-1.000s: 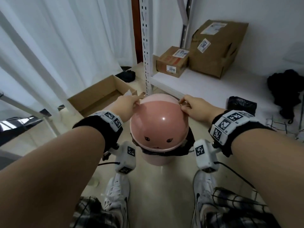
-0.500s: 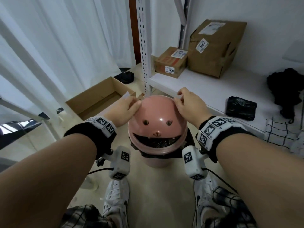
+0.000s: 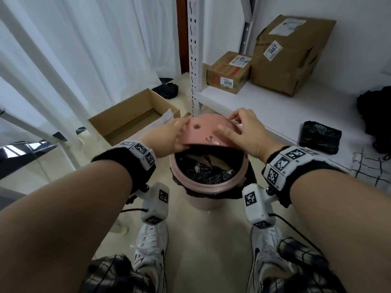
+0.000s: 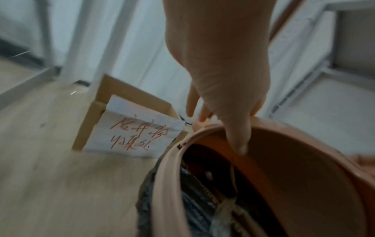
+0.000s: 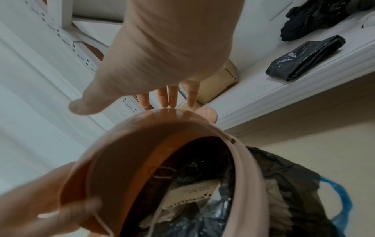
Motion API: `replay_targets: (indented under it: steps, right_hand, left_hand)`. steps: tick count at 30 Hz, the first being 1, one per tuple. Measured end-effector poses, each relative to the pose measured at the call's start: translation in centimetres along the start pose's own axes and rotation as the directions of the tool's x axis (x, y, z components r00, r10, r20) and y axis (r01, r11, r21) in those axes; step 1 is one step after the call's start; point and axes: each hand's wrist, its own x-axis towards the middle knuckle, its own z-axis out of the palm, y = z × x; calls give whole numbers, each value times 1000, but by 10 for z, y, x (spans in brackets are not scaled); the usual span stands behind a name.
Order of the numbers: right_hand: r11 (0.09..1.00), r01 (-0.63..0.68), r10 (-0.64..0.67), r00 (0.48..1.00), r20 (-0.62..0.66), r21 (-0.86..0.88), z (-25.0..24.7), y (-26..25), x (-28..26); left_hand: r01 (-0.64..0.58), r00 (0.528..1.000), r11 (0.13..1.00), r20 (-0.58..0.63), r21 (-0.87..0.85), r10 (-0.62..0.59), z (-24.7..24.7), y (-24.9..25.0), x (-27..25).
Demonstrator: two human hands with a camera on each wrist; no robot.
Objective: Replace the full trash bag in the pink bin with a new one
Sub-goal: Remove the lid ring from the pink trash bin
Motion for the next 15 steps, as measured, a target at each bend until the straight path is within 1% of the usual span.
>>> replay_targets:
  steps: [2,4,6,8,10,11,12,13,15]
  right_hand:
    - [1000,0,1,999,47,-24,1,3,-2]
    - [996,6,2,995,97,-90,2,8,-3]
    - [980,10,20,989,149,-198,5,15,-1]
    - [956,-50,103,980,171,-288,8,21,1]
    - [934,-100,163,974,160,-343,12,22,2]
    - [928,-109,173,973,153,-355,15,20,3]
    - [925,-113,176,974,144,-364,16,19,4]
    - [920,-121,181,974,132,-372,16,17,5]
    - [914,-146,199,975,104,-377,17,17,7]
  left_hand:
    - [69,991,997,-115,-32,-72,-3,1,3]
    - [81,982,996,-169,-46,-88,-4,6,7]
    - [101,985,994,-134,-40,-105,-1,11,9]
    - [172,979,978,-87,-116,-182,3,10,10]
    - [255,965,954,-22,-155,-262,12,7,10]
    - [312,950,937,34,-154,-311,17,6,7]
    - [382,923,909,113,-167,-367,23,5,3]
    - [452,886,871,208,-194,-413,27,7,-2]
    - [547,815,802,373,-241,-443,35,14,-12]
